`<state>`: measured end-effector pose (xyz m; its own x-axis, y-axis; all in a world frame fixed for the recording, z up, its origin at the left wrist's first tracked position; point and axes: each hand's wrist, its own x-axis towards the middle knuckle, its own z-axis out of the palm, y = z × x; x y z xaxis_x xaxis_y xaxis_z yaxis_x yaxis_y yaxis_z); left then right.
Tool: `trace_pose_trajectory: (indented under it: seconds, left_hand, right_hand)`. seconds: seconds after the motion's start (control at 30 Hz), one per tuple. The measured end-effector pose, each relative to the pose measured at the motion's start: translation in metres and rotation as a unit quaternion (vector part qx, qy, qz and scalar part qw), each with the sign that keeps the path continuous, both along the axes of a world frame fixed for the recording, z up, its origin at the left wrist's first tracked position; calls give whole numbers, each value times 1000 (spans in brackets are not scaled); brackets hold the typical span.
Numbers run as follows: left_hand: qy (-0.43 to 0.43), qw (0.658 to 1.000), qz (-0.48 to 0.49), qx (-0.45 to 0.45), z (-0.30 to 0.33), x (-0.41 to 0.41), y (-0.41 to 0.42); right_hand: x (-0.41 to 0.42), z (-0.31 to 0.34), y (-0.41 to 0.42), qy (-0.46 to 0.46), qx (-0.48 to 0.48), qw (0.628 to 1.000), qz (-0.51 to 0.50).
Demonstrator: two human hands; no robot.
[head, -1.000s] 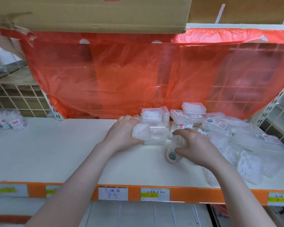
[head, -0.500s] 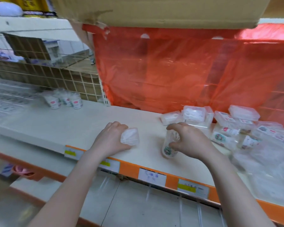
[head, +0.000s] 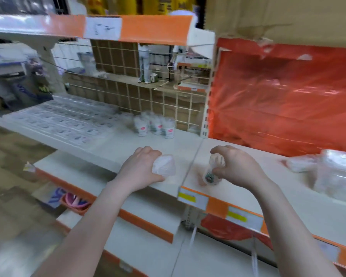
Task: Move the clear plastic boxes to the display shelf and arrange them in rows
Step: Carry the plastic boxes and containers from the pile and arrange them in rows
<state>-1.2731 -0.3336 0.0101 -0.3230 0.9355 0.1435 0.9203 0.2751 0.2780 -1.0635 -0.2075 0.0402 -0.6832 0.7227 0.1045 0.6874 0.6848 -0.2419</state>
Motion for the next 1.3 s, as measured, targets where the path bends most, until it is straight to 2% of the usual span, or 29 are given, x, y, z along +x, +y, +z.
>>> trace_pose_trajectory:
  seconds: [0.23, 0.7, 0.9, 1.3]
  left_hand:
    - [-7, 1000, 18, 3, 2, -73, -15]
    - [9, 999, 33, -30, 9, -177, 36]
    - [5, 999, 27, -21, 10, -203, 55]
    - [-3, 999, -12, -30, 7, -242, 69]
  right_hand:
    - [-82, 8, 1, 21, -8, 1000, 8]
    - [-215, 9, 79, -19, 6, 996, 88]
    - [-247, 9, 98, -64, 40, 991, 109]
    - [-276, -20, 105, -78, 54, 990, 104]
